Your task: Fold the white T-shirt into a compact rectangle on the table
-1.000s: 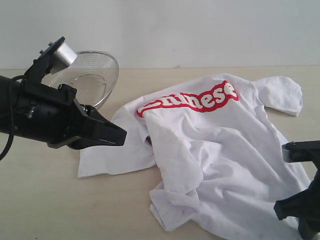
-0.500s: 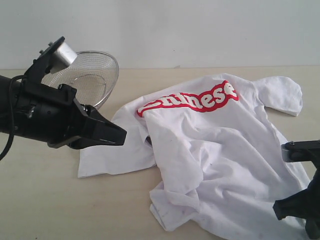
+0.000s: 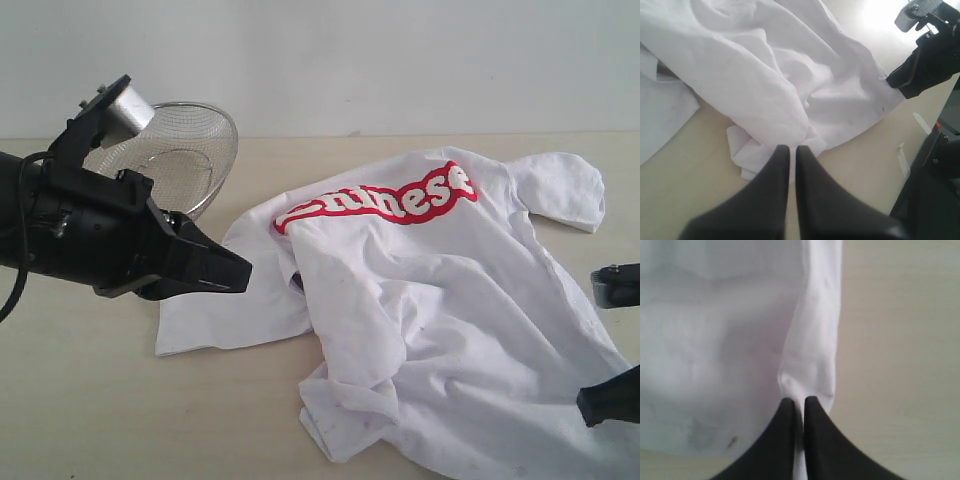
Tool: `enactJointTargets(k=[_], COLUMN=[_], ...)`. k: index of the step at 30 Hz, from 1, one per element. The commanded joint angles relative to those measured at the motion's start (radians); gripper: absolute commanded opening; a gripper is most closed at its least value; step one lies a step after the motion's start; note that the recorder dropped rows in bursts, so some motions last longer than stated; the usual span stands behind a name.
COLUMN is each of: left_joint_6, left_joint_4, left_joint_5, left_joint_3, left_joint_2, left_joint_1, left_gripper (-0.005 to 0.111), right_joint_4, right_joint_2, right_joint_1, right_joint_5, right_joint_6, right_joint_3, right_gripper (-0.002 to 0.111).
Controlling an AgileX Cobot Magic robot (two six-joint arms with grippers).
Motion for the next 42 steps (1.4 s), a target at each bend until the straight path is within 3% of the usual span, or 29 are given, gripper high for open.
enactJointTargets(k=[1, 15, 21, 24, 26, 28, 30, 31, 33, 37, 42], left_joint_6=[0.002, 0.002, 0.002, 0.002, 0.002, 0.002, 0.002, 0.002, 0.002, 0.002, 0.002], left_joint_4=[0.006, 0.006, 0.006, 0.006, 0.006, 0.006, 0.006, 0.006, 0.006, 0.006, 0.013], left_joint_5=[0.013, 0.015, 0.014, 0.014, 0.014, 0.014, 0.014, 0.017, 0.017, 0.014, 0.017], left_joint_3=[0.003, 0.003, 0.003, 0.003, 0.003, 0.003, 0.003, 0.003, 0.003, 0.003, 0.003], left_joint_2=[-0.005, -0.005, -0.005, -0.005, -0.005, -0.005, -0.005, -0.005, -0.005, -0.005, -0.005], left_joint_1=[-0.005, -0.005, -0.005, -0.005, -0.005, -0.005, -0.005, -0.005, -0.005, -0.005, -0.005], left_gripper=[0.004, 0.004, 0.004, 0.004, 0.004, 0.004, 0.004, 0.004, 0.004, 0.004, 0.004], right_joint_4=[-0.118, -0.225, 0.085, 0.118, 0.118, 0.113, 0.113, 0.113, 0.113, 0.113, 0.113], right_joint_2=[-0.034, -0.038, -0.038, -0.021, 0.005, 0.038, 0.072, 0.097, 0.108, 0.108, 0.108], right_joint_1=[-0.003, -0.003, -0.003, -0.003, -0.003, -0.003, -0.003, -0.003, -0.003, -0.003, -0.003], right_joint_5=[0.061, 0.072, -0.071, -0.101, -0.112, -0.117, -0.127, -0.138, -0.148, -0.138, -0.080], right_joint_6=[0.089, 0.192, -0.076, -0.112, -0.112, -0.099, -0.084, -0.076, -0.070, -0.070, -0.066], right_joint_3=[-0.007, -0.007, 0.008, 0.023, 0.035, 0.038, 0.038, 0.038, 0.038, 0.038, 0.015], right_gripper=[0.000, 0.000, 0.002, 0.025, 0.048, 0.056, 0.048, 0.036, 0.029, 0.035, 0.035])
